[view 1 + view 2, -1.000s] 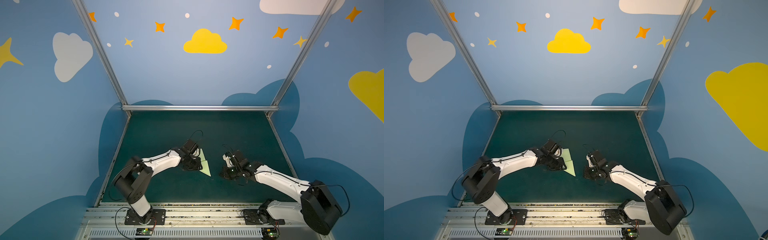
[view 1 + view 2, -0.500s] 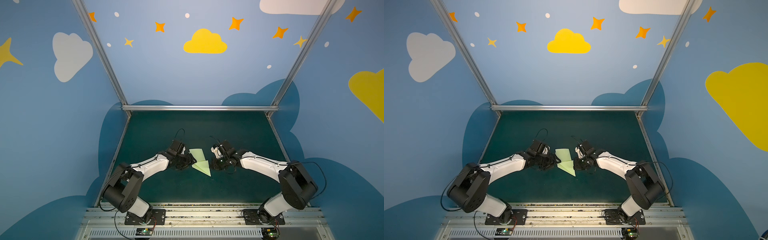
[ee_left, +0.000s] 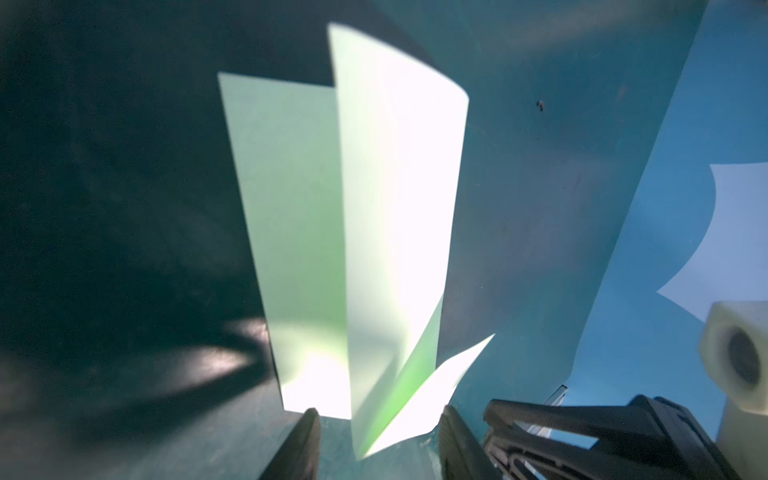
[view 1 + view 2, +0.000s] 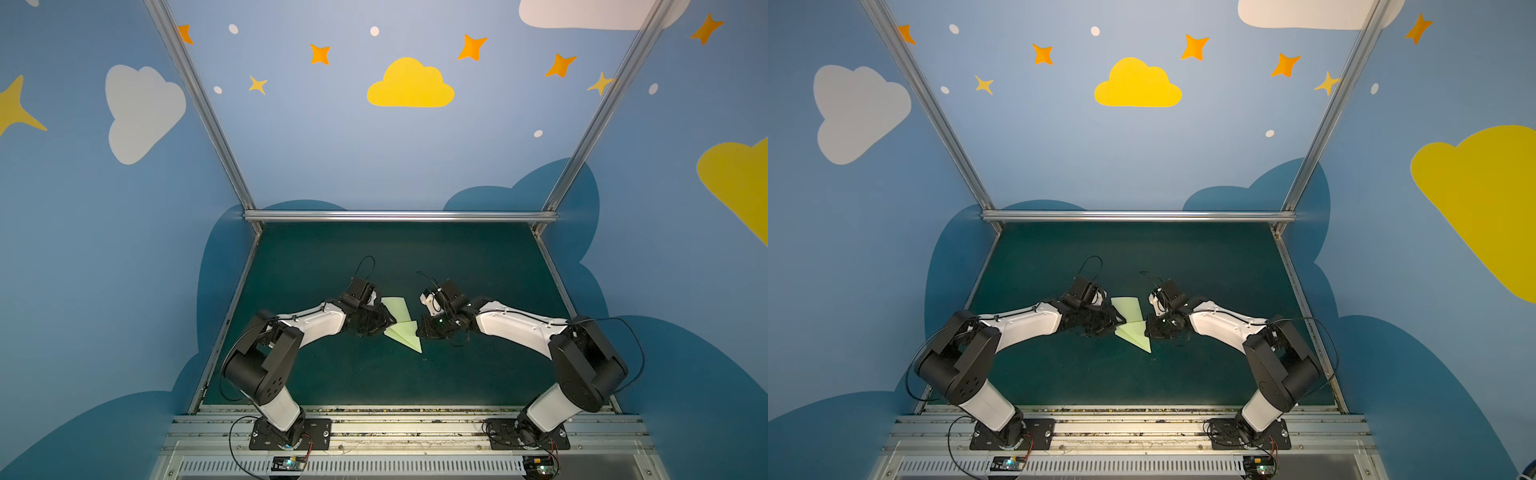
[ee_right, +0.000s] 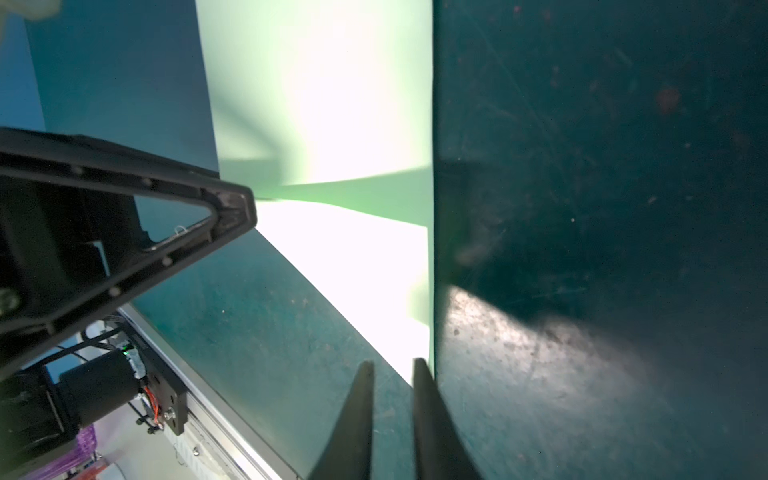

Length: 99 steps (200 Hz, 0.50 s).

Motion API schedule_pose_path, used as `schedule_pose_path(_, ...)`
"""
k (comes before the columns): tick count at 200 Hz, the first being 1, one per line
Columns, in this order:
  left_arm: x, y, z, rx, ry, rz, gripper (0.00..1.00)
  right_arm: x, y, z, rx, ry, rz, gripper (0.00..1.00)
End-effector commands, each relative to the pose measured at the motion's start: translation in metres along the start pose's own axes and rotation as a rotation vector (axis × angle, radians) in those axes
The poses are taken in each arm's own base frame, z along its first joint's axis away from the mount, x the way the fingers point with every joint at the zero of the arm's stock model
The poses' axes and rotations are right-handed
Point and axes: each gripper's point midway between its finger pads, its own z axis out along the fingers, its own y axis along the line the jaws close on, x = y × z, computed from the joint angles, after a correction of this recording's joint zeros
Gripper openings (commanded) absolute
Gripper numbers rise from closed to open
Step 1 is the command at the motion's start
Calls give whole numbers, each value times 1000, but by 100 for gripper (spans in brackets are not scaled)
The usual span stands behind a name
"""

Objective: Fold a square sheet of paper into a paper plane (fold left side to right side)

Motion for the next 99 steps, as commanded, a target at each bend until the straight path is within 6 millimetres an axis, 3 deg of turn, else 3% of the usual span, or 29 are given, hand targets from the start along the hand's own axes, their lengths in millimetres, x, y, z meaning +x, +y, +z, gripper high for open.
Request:
schedule_pose_path(1, -8, -7, 3, 10, -7, 32, 42, -6, 6, -9, 20, -25, -63, 26)
schedule_pose_path(51, -10, -4, 11, 2, 8, 41, 28, -3, 9, -13, 86, -37, -154, 36)
schedule_pose_path(99, -6, 0, 11, -12, 25, 55, 7, -5, 23, -7, 136, -29, -277, 44)
